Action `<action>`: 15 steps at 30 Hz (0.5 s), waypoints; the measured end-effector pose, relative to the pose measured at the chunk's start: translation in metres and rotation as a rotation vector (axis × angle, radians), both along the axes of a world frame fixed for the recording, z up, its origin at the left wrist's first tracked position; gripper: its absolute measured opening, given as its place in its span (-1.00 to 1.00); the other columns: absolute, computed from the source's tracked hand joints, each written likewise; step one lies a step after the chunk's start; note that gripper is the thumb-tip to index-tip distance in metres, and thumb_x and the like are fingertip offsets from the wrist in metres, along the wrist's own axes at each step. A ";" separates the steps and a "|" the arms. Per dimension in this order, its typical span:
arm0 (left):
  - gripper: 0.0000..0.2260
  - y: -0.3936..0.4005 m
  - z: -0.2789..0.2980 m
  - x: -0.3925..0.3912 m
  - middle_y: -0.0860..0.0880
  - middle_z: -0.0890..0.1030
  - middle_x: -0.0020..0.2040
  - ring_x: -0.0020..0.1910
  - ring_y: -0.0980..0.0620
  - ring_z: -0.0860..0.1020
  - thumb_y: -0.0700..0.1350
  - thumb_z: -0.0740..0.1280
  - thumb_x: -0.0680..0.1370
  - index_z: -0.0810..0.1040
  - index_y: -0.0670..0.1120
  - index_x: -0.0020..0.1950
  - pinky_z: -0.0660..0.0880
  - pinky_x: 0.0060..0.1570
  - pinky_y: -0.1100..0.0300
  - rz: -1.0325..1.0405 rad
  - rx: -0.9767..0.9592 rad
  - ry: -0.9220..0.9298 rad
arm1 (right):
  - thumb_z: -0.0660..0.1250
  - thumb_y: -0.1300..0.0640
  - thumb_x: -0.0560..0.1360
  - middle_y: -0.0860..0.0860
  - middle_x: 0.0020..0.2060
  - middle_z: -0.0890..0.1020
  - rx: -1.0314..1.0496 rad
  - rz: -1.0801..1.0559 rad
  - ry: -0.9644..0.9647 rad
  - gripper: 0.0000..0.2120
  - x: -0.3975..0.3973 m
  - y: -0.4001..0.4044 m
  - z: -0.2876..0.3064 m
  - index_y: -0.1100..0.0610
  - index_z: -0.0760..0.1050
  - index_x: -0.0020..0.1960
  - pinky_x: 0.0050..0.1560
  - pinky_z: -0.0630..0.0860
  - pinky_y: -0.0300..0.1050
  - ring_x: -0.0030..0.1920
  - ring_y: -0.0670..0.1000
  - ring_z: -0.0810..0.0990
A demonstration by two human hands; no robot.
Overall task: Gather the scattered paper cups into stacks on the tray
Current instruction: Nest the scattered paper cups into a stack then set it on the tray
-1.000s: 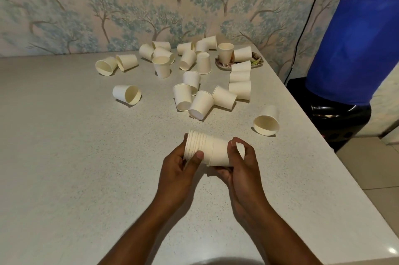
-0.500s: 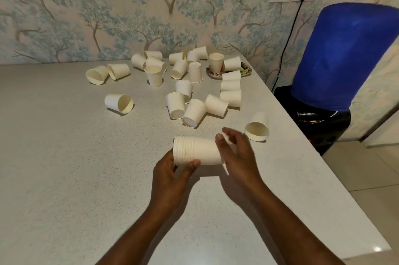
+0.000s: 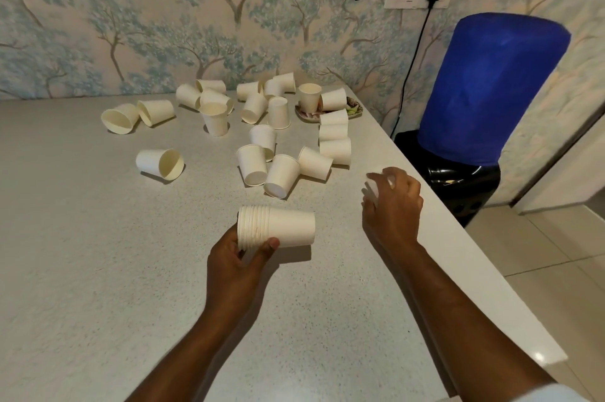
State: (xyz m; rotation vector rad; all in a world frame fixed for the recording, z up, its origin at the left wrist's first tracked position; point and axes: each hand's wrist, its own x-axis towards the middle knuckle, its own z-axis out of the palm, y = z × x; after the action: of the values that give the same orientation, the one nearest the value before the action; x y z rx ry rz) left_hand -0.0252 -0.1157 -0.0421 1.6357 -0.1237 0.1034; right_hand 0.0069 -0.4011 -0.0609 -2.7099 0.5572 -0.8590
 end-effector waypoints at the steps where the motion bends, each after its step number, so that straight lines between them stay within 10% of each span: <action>1: -0.67 0.001 0.000 0.001 0.16 0.70 -0.02 0.01 0.23 0.67 -0.09 0.53 0.41 0.59 0.11 0.14 0.65 -0.03 0.26 -0.007 0.000 0.005 | 0.52 0.01 0.46 0.08 0.34 0.47 0.019 -0.035 0.015 -0.56 0.002 -0.001 0.001 -0.04 0.53 0.31 0.18 0.50 0.21 0.30 0.19 0.44; 10: -0.69 0.000 0.000 -0.002 0.09 0.69 -0.01 -0.01 0.16 0.68 -0.17 0.54 0.44 0.59 0.11 0.10 0.60 -0.11 0.38 -0.031 -0.028 0.032 | 0.54 -0.15 0.43 -0.01 0.11 0.55 0.538 -0.028 0.017 -0.44 -0.005 0.011 0.015 0.01 0.38 0.29 0.05 0.61 0.02 0.10 0.07 0.59; 15: -0.69 -0.005 0.001 -0.007 0.07 0.69 0.00 0.00 0.12 0.67 -0.19 0.54 0.44 0.59 0.05 0.12 0.61 -0.11 0.36 -0.044 -0.057 0.046 | 0.51 -0.05 0.51 0.20 0.13 0.67 1.615 0.114 -0.216 -0.50 -0.031 0.061 0.034 0.18 0.51 0.34 -0.20 0.70 0.02 -0.07 0.09 0.76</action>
State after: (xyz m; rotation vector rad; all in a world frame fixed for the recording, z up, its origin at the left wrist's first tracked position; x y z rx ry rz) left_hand -0.0326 -0.1210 -0.0412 1.5767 -0.1201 0.0352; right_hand -0.0243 -0.3397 -0.0273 -1.1405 0.6123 -0.3170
